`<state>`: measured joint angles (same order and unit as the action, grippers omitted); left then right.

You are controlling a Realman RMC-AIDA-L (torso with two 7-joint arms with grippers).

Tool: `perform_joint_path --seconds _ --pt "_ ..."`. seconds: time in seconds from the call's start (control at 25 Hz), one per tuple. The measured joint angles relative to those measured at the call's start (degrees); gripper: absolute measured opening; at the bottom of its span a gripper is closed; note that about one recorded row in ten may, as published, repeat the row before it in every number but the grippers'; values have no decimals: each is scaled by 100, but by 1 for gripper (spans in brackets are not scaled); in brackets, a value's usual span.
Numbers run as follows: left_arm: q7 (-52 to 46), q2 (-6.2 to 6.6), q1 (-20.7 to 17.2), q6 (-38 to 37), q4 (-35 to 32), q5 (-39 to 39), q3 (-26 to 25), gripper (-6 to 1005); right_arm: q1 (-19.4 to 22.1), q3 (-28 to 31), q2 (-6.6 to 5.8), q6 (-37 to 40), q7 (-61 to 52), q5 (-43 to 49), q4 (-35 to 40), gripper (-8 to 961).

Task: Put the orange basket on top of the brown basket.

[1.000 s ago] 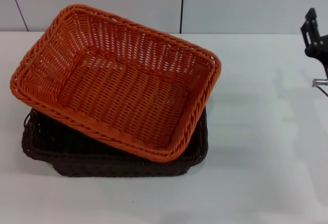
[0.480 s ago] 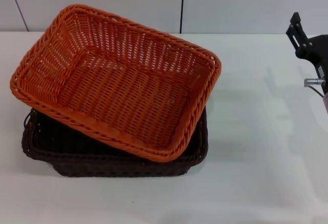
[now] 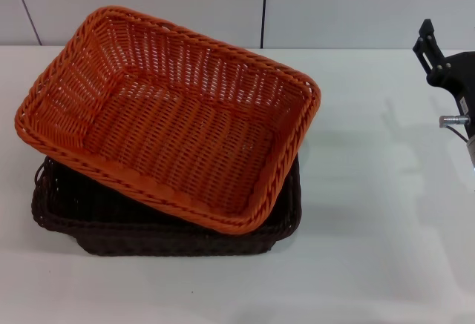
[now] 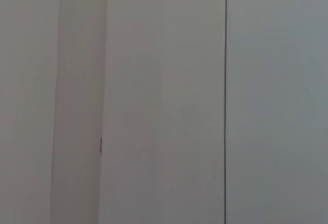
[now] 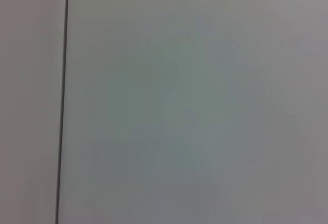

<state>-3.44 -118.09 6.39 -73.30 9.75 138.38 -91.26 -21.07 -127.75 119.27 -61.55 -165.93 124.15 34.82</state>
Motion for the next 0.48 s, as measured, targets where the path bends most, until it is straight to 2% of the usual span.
perform_joint_path --seconds 0.48 --pt "1 -15 8 -33 0 -34 -41 791 -5 -24 0 -13 -9 3 -53 826"
